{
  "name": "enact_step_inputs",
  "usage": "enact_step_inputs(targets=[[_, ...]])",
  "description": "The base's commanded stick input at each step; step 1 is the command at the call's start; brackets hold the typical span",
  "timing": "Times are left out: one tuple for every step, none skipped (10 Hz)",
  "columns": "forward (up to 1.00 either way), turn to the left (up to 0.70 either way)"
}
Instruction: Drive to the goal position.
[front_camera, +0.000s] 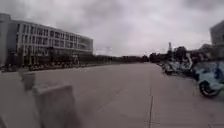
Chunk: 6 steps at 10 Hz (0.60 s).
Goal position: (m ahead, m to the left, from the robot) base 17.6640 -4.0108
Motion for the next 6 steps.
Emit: enact_step_inputs(targets=[[0.85,-0.07],[0.85,0.03],[0.85,0.03],[0.85,0.02],[0.85,0.00],[0.85,0.00]])
